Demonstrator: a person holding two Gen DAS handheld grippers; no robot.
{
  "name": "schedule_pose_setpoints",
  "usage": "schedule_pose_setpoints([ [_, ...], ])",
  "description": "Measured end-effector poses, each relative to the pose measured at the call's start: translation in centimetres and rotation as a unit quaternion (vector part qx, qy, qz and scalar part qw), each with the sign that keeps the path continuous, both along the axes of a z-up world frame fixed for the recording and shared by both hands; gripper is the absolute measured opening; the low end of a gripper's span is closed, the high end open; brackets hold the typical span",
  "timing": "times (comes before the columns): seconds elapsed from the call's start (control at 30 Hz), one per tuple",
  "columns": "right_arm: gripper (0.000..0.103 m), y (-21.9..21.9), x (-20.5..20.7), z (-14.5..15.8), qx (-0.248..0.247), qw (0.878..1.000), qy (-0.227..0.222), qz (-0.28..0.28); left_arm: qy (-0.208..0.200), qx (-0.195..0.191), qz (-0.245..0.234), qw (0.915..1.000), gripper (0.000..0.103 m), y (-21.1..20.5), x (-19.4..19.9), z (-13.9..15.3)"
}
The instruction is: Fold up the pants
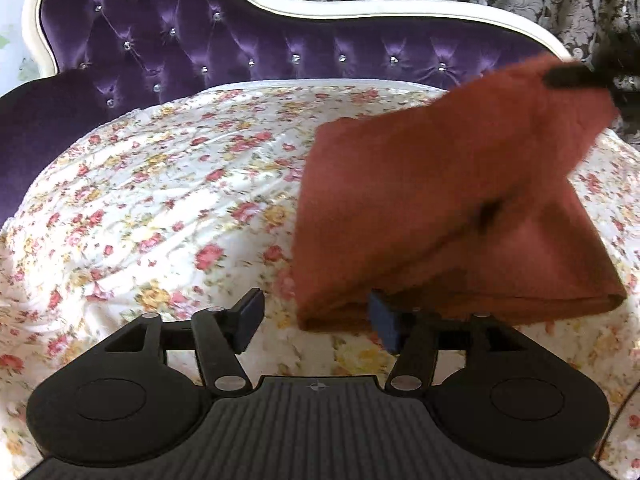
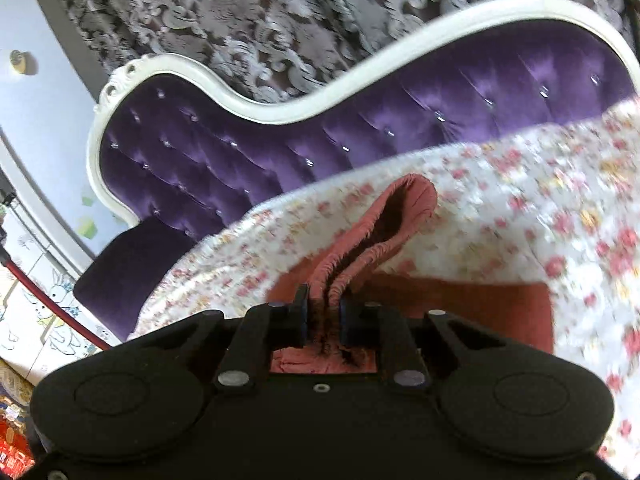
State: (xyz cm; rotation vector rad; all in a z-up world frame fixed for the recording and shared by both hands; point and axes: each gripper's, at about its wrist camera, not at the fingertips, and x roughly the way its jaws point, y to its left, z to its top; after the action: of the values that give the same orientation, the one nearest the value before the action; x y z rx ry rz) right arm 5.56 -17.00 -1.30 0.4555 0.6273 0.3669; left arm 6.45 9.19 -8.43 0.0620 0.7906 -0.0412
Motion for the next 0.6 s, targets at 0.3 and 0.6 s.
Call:
schedule_pose_setpoints([
  [0.3,0.023,1.8,-0.2,2.0,-0.006,0.999,-0.025,0.027,0.013,0.007,0.039,0.9991,0.061,-1.3,1.7,-1.7],
  [0.6,0.022,-2.8,-2.9,0.9,-0.039,0.998,-0.025,-0.031,0.056,-0.031,0.083,0.9944,0.064,1.1,3.4,-3.3],
])
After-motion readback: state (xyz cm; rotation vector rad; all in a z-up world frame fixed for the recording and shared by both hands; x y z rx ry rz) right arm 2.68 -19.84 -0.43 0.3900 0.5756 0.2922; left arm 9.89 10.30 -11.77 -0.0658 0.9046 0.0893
